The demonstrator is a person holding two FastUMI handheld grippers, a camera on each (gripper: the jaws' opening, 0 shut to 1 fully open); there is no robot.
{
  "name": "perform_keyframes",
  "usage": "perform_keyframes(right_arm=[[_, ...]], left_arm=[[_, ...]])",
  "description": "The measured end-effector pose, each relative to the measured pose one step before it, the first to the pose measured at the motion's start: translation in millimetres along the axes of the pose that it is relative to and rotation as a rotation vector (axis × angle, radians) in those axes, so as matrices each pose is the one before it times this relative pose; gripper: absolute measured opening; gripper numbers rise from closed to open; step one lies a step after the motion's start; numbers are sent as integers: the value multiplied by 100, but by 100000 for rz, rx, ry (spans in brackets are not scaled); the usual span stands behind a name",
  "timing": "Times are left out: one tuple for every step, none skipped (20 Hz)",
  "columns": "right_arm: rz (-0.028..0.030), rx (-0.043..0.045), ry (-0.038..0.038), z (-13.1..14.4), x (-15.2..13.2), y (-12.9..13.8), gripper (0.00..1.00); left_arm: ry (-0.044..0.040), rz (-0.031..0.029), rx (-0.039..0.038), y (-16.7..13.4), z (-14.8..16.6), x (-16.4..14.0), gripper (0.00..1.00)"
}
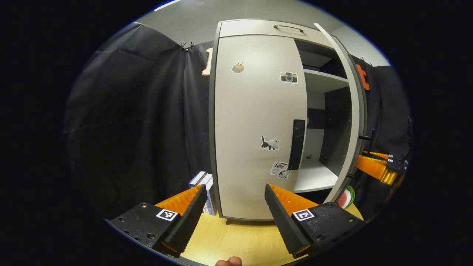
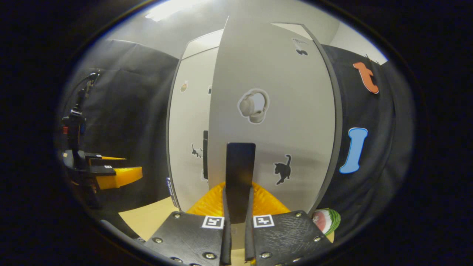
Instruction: Open the right door of the double-door shoe cabinet with the right hand, and open the left door with the left hand.
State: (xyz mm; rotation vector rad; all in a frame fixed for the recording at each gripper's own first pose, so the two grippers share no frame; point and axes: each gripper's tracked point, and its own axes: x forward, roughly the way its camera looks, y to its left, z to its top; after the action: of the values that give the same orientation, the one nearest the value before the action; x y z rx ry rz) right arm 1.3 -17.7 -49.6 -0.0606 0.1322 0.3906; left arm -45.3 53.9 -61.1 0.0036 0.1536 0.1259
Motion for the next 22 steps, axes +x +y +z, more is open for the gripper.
perform_keyframes(right_arm=[[721, 241, 306, -86, -347, -108, 14], [533, 357, 234, -9, -351, -63, 14], [371, 151, 84, -7, -279, -159, 14], [106, -5, 19, 79, 264, 134, 14], [-72, -91, 27, 2, 19, -19, 14], [-18, -189, 52, -92, -181, -143, 14], [146, -227, 73, -17, -156, -51, 14], [254, -186, 125, 28, -112, -48, 14], [303, 181, 31, -10, -91, -66, 14], [295, 538, 59, -37, 20, 100, 14], [154, 559, -1, -7, -36, 79, 14], [-131, 485, -306, -17, -11, 46, 14], [-331, 334, -204, 12, 23, 10, 14], [-333, 266, -319, 27, 27, -86, 14], [-199, 79, -159, 41, 23, -59, 14], [-119, 62, -193, -20, -81, -66, 14], [-18, 20, -42, 19, -55, -40, 14], [-68, 239, 48, -5, -19, 12, 14], [-91, 394, 39, 10, 17, 21, 14], [-257, 443, -176, -16, -24, 23, 14], [-382, 324, -227, 25, -101, -5, 14], [-423, 190, -288, 103, 63, -43, 14]], left_arm=[[-97, -514, -207, -262, -47, 103, 98], [-125, -541, -197, -295, 43, 79, 98], [-16, -585, -27, -247, -65, 59, 98], [39, -461, 112, -220, 25, 84, 97], [68, -532, 182, -264, -68, 43, 98], [64, -482, 192, -220, -55, 46, 100], [-7, -371, 146, -208, -36, -47, 100], [67, -303, 100, -152, 19, 18, 100], [109, -224, 3, -131, -145, 3, 100], [91, -199, -74, -108, -20, 17, 95], [122, -143, -124, -127, -69, -48, 95], [-48, -124, -124, -89, 10, -22, 95], [0, -135, -78, -151, -49, -77, 100], [162, -216, -46, -180, -102, -42, 97], [109, -300, -66, -195, -51, -61, 97], [241, -368, -75, -246, -110, -75, 97], [320, -449, -25, -289, -194, -33, 97], [501, -549, 56, -280, -179, -71, 97], [476, -563, 156, -347, -186, -40, 97], [281, -412, 167, -349, -97, -73, 98], [23, -351, 155, -178, -106, -118, 98], [1, -196, 93, -156, -22, -74, 98]])
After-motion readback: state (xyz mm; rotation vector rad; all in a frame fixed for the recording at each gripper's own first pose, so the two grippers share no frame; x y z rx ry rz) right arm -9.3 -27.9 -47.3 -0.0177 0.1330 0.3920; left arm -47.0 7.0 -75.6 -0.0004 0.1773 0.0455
